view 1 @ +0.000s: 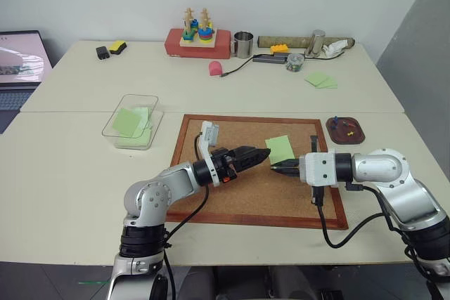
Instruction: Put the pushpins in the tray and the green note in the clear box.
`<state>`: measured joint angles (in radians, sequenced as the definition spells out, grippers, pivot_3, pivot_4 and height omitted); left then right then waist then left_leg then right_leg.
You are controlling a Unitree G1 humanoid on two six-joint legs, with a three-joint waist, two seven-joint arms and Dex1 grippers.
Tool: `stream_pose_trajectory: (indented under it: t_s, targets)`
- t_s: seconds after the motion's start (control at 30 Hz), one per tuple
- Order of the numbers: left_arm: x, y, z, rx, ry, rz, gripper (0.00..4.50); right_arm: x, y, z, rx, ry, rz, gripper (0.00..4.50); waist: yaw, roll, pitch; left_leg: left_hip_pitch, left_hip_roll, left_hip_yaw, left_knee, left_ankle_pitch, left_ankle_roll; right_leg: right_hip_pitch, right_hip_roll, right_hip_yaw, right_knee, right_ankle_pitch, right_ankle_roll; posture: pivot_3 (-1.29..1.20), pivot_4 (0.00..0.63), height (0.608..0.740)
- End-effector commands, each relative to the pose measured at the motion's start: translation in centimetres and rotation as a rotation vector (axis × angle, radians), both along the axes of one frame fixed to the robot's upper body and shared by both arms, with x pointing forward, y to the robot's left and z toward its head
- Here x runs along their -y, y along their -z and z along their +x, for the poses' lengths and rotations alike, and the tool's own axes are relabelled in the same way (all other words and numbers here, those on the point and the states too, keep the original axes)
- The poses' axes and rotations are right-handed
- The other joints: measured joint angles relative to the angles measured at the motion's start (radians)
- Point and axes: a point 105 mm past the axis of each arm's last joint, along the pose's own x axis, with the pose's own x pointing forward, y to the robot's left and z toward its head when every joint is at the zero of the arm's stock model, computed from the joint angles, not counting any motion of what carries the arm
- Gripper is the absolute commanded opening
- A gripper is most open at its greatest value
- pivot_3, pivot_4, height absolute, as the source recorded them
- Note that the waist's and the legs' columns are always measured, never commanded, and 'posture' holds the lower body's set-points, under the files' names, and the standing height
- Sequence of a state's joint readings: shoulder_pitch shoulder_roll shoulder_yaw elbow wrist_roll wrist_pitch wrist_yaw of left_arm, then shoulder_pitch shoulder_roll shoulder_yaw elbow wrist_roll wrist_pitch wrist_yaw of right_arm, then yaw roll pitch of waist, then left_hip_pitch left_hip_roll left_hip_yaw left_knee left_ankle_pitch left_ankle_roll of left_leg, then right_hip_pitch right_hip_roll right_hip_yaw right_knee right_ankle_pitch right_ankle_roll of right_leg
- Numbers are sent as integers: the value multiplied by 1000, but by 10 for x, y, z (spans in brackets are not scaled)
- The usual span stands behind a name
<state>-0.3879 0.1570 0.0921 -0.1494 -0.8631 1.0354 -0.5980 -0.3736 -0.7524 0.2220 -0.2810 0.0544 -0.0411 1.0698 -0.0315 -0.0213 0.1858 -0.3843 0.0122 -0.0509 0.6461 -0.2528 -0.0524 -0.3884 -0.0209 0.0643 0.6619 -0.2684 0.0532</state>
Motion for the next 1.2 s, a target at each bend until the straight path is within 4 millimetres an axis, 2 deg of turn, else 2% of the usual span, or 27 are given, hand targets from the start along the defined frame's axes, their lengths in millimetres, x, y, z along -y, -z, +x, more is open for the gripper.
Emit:
stream_pose_trajectory:
  t_s: [0.03, 0.4, 0.53, 0.7, 0.9, 1.2]
  targets:
    - [7, -9, 3, 28, 18, -42, 3755, -8, -12, -7, 80, -65, -16, 0, 0, 0, 0, 0, 0, 0, 0, 0, 0, 0, 0, 0, 0, 0, 0, 0, 150, 740]
    - [19, -6, 4, 36, 54, -45, 1731, -16, -16, -14, 110, -118, -12, 0, 0, 0, 0, 0, 0, 0, 0, 0, 0, 0, 0, 0, 0, 0, 0, 0, 150, 740]
    - [20, -6, 6, 40, 48, -43, 1087, -18, -15, -16, 112, -130, -12, 0, 0, 0, 0, 0, 0, 0, 0, 0, 0, 0, 0, 0, 0, 0, 0, 0, 150, 740]
    - [18, -5, 7, 48, 35, -31, 33, -19, -14, -15, 121, -136, -9, 0, 0, 0, 0, 0, 0, 0, 0, 0, 0, 0, 0, 0, 0, 0, 0, 0, 150, 740]
    - [14, -6, 13, 71, -18, -21, 33, -19, -18, -13, 166, -134, 20, 0, 0, 0, 0, 0, 0, 0, 0, 0, 0, 0, 0, 0, 0, 0, 0, 0, 150, 740]
    - [6, -2, 26, 106, -113, 28, 33, -21, -38, -9, 213, -118, 108, 0, 1, 0, 0, 0, 0, 0, 0, 0, 0, 0, 0, 0, 0, 0, -1, 0, 150, 740]
